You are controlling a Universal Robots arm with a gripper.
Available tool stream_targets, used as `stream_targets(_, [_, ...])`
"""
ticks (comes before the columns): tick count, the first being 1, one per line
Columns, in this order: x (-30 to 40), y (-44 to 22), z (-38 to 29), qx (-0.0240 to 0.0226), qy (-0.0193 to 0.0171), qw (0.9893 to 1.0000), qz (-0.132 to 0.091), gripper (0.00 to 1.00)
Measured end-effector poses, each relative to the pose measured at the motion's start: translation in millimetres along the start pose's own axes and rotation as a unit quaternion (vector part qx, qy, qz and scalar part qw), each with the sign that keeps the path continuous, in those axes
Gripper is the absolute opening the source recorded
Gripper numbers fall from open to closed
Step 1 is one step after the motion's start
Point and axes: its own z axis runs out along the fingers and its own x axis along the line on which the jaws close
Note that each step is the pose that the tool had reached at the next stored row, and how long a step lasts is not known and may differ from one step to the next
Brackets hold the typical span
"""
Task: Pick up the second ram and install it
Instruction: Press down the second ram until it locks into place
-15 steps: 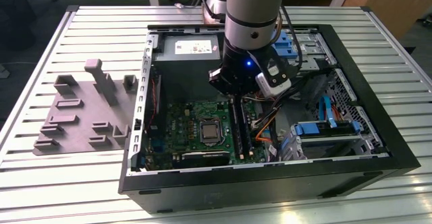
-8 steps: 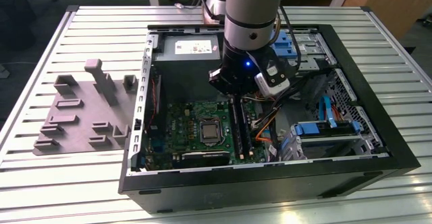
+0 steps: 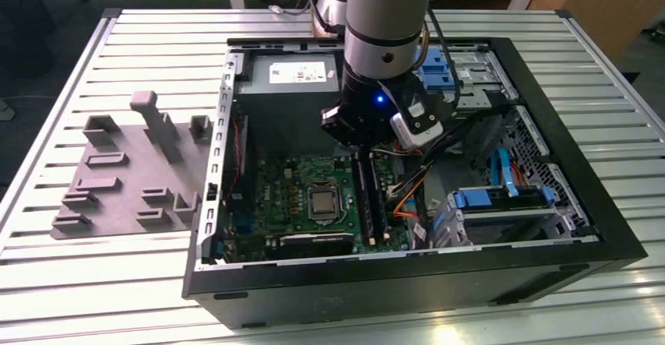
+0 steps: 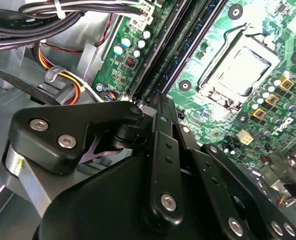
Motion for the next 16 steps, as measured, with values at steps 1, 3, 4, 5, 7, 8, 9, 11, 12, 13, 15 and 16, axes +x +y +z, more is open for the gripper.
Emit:
stream_targets(1, [0.0, 0.4, 0.7, 0.0, 0.0, 1.0, 0.0, 0.11])
stream_targets(3, [0.1, 1.1, 2.2, 0.0, 0.0, 1.0, 0.0, 0.11])
stream_targets(4, [0.1, 1.4, 2.9, 0.0, 0.0, 1.0, 0.0, 0.11])
stream_targets(5, [0.1, 1.7, 3.5, 0.0, 0.0, 1.0, 0.0, 0.11])
stream_targets(7, [0.2, 2.2, 4.6, 0.0, 0.0, 1.0, 0.0, 0.11])
stream_targets(8, [0.2, 2.4, 5.1, 0.0, 0.0, 1.0, 0.0, 0.11])
stream_targets(9, [0.2, 2.6, 5.8, 0.0, 0.0, 1.0, 0.0, 0.11])
stream_targets(11, [0.3, 2.8, 7.0, 0.0, 0.0, 1.0, 0.0, 0.11])
stream_targets(12, [0.3, 2.8, 7.3, 0.0, 0.0, 1.0, 0.0, 0.11])
stream_targets(13, [0.3, 2.8, 7.3, 0.0001, 0.0, 1.0, 0.0, 0.11])
stream_targets(15, [0.3, 2.8, 7.4, 0.0001, 0.0, 1.0, 0.0, 0.11])
stream_targets(16, [0.3, 2.8, 7.5, 0.0, 0.0, 1.0, 0.0, 0.11])
